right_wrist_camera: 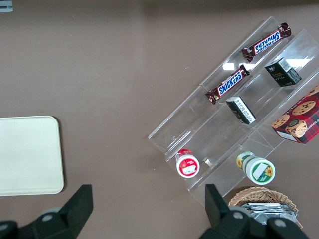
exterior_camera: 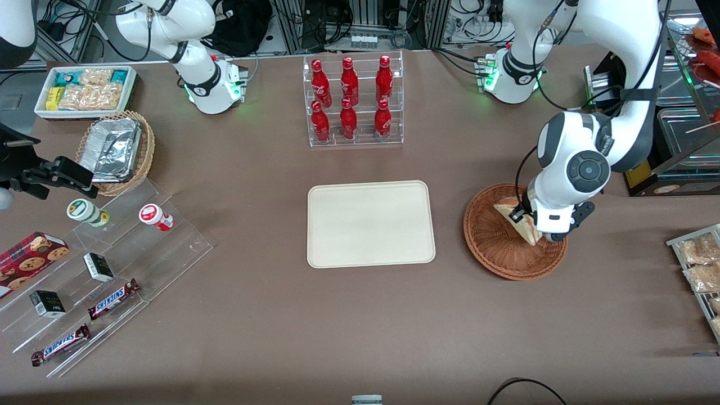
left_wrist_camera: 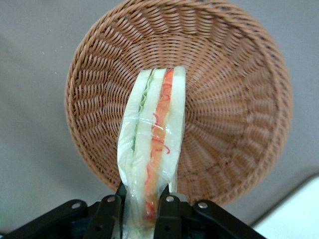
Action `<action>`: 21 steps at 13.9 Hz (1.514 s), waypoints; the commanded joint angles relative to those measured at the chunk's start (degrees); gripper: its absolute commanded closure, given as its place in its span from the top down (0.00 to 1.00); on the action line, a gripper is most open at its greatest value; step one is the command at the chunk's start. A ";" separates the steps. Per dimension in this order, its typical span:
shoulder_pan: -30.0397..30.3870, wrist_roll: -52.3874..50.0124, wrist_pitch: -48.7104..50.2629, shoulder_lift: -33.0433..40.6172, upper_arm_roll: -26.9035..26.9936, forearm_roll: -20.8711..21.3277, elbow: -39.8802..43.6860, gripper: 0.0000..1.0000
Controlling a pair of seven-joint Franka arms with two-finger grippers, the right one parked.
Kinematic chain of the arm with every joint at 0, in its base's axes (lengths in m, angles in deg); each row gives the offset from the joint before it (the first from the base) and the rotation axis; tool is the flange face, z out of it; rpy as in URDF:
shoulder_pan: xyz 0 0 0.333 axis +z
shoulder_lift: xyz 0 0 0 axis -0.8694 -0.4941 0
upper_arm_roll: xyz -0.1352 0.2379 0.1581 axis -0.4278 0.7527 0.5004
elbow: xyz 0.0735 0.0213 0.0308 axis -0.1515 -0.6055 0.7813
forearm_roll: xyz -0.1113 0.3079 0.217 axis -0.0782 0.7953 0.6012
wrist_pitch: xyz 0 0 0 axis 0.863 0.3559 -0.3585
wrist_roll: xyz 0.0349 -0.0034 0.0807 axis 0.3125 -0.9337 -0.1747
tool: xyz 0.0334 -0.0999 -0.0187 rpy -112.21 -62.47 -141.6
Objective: Place sandwich from basket to tray
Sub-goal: 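Lift the sandwich and carry it with the left gripper over the cream tray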
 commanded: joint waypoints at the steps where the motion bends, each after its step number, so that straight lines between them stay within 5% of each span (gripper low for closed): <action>1: -1.13 2.98 3.84 -0.71 -0.64 -0.23 4.88 0.08; 12: -1.57 11.16 4.11 -5.10 -14.43 0.47 11.21 0.06; 16: -2.97 10.99 4.11 -12.73 -19.45 0.39 18.50 0.06; 21: -10.17 7.14 4.37 -22.67 -19.55 0.56 29.13 0.07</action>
